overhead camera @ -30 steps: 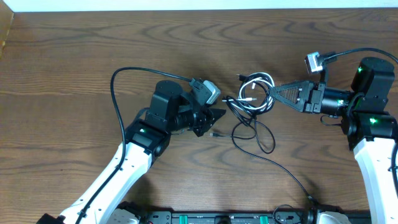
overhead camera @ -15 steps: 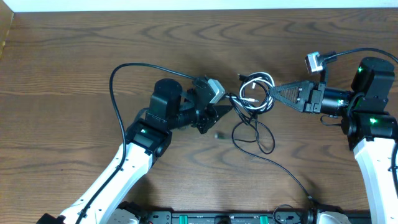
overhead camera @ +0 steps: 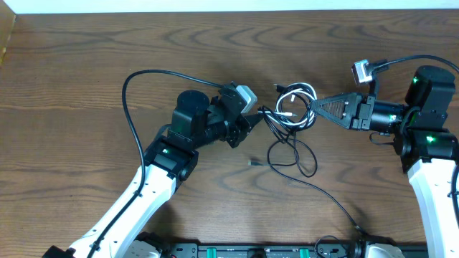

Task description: Untangle cables

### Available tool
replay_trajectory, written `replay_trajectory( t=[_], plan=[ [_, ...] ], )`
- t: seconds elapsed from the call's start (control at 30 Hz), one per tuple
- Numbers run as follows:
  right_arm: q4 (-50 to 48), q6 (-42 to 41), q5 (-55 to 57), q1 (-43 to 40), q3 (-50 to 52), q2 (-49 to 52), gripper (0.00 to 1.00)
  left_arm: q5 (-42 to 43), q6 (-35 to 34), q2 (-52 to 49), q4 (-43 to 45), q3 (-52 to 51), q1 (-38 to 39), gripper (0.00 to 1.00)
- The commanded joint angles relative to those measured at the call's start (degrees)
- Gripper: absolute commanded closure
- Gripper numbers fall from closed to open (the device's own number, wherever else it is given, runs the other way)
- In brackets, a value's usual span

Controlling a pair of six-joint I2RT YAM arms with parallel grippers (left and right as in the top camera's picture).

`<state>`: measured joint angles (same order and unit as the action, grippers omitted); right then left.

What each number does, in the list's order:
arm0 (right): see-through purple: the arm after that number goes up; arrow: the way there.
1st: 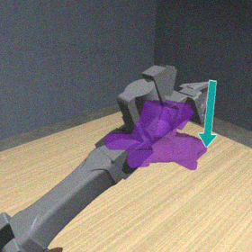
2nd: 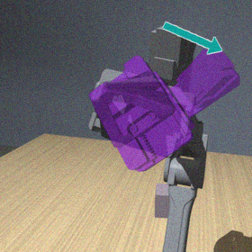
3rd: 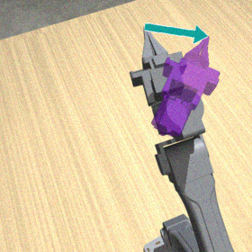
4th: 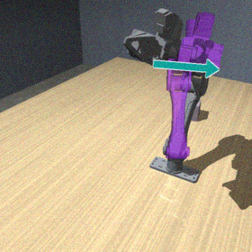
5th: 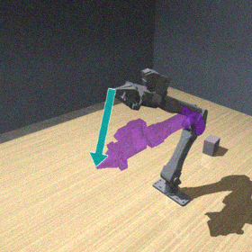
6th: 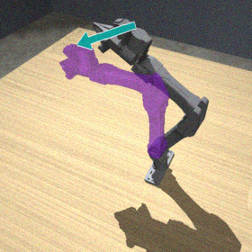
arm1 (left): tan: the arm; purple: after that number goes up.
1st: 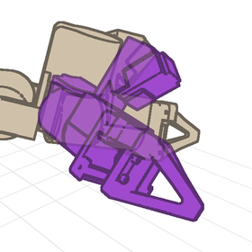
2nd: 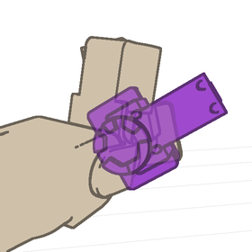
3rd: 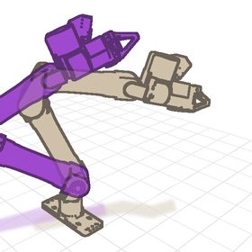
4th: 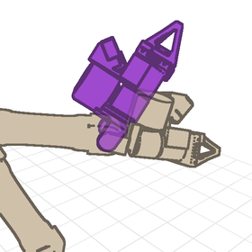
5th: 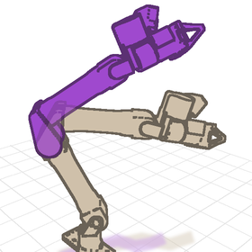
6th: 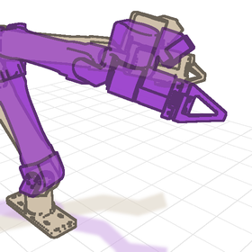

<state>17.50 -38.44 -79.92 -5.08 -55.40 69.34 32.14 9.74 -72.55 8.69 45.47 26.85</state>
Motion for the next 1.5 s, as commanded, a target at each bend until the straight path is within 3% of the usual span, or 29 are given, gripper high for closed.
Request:
replay_trajectory(
  t=[0.0,0.23,0.47,0.6,0.8,0.9,1.23,1.47],
  plan=[
    [-0.2,-0.7,-1.3,-0.2,-0.4,-0.2,0.99,-1.2,0.7,-0.1,0.4,0.8,0.1,0.57],
    [-0.2,-0.8,-1.5,-0.2,-0.4,-0.2,0.99,0.2,0.9,-0.1,0.5,0.8,1.4,0.56],
    [-0.2,-1.8,-2.0,-0.2,-0.4,-0.2,0.99,0.2,6.1,-0.1,1.0,0.8,2.8,0.5],
    [-0.2,-1.8,-1.9,-0.2,-0.4,-0.2,0.99,0.1,6.1,-0.1,1.1,0.8,2.8,0.69],
    [-0.2,-1.8,-1.9,-0.2,-0.4,-0.2,0.99,0.2,6.1,-0.1,0.3,0.8,2.8,0.78],
    [-0.2,-1.8,-1.9,-0.2,-0.4,-0.2,0.99,0.2,6.1,-0.1,-2.1,0.8,2.8,0.91],
    [-0.2,-1.8,-1.4,-0.2,-0.4,-0.2,0.99,0.2,5.7,-0.1,-5.9,0.8,2.8,0.92],
    [0.1,-0.5,2.3,-0.2,-0.4,-0.2,0.99,-4.4,-0.6,0.3,-8.9,0.8,2.2,0.92]
  ],
)
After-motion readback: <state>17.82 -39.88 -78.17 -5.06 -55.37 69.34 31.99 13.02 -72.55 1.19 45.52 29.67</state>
